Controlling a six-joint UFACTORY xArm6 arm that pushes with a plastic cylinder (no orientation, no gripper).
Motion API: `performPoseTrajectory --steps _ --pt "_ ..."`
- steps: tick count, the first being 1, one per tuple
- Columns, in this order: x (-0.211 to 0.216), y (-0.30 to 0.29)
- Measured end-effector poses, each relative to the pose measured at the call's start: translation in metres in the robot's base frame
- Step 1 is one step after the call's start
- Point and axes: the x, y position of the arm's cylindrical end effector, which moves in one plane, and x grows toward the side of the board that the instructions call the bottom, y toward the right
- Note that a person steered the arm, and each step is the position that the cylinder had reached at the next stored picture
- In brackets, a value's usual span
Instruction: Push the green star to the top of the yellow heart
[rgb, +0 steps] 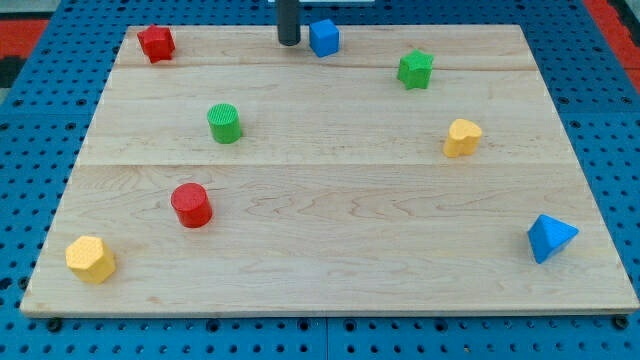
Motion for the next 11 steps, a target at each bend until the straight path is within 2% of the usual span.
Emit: performPoseTrajectory --steps 1,2,5,6,8,9,10,11 --pt "0.054 -0.025" --pt "0.114 -0.02" --pt "0.118 0.122" --pt "0.096 0.142" --pt "0.063 0.218" --pt "0.022 0.218" --pt "0.039 0.203" --pt "0.107 0.189"
